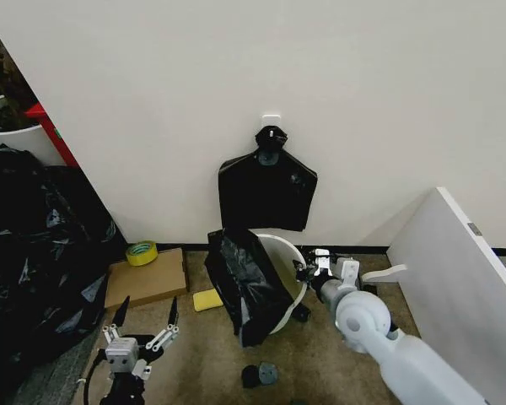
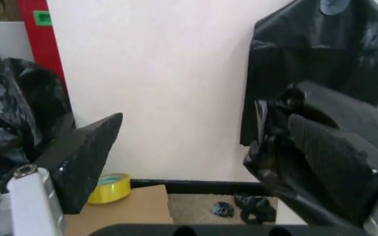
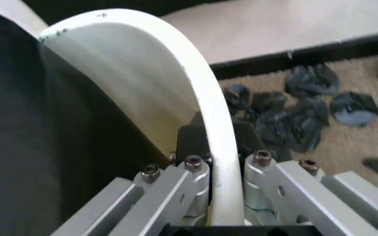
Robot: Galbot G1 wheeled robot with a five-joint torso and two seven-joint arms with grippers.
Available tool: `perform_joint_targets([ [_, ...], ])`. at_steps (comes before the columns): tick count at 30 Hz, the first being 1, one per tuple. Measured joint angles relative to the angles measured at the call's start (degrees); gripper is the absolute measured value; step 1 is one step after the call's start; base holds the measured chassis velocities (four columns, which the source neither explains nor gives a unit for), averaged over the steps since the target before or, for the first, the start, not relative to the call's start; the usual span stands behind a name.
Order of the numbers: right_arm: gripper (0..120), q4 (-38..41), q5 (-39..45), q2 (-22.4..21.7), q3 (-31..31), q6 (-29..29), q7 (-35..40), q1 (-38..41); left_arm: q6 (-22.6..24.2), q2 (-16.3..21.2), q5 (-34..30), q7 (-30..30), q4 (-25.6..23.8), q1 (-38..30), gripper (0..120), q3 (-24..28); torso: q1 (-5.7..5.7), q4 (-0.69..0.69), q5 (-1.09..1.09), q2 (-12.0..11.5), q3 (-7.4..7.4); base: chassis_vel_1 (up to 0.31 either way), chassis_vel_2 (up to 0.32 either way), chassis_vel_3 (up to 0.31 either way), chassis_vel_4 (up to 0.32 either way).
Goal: Place the garbage bag over the trash bin.
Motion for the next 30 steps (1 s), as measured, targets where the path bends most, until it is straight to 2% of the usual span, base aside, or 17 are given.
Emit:
perform_joint_targets([
  [2, 1, 0.0, -0.2, 0.3, 0.0, 0.3, 0.4, -0.3, 0.1, -0.1, 0.0, 0.0, 0.1, -0.1, 99, 0.0, 0.00, 0.00, 0.00, 0.0, 0.00, 0.000, 0.000, 0.000, 0.000],
  [7, 1, -1.2, -3.4, 4.2, -0.1, 4.9, 4.5, -2.9, 0.4, -0.4, 0.2, -0.1, 0.4, -1.0, 99, -0.1, 0.00, 0.00, 0.00, 0.0, 0.00, 0.000, 0.000, 0.000, 0.000],
  [12, 1, -2.3, -4.7, 5.6, -0.4, 5.7, 5.1, -3.8, 0.5, -0.6, 0.2, -0.2, 0.4, -1.1, 99, -0.3, 0.00, 0.00, 0.02, 0.0, 0.01, 0.000, 0.000, 0.000, 0.000],
  [17, 1, -2.7, -5.3, 5.7, -0.8, 6.2, 4.3, -4.6, 0.5, -0.9, 0.3, -0.2, 0.4, -1.1, 99, 0.0, 0.00, 0.00, 0.01, 0.0, 0.00, 0.000, 0.000, 0.000, 0.000],
  [23, 1, -5.4, -9.7, 5.3, -1.7, 11.8, -1.4, -5.6, 0.7, -1.5, 0.6, -0.2, 0.4, -1.5, 99, 0.9, 0.00, -0.01, 0.02, 0.0, 0.00, 0.000, 0.000, 0.000, 0.000],
  [30, 1, -5.8, -11.0, 5.1, -2.1, 12.2, -2.1, -6.7, 0.8, -1.6, 1.2, -0.3, 0.3, -1.2, 99, 1.8, 0.00, 0.00, 0.02, 0.0, 0.00, 0.000, 0.000, 0.000, 0.000],
])
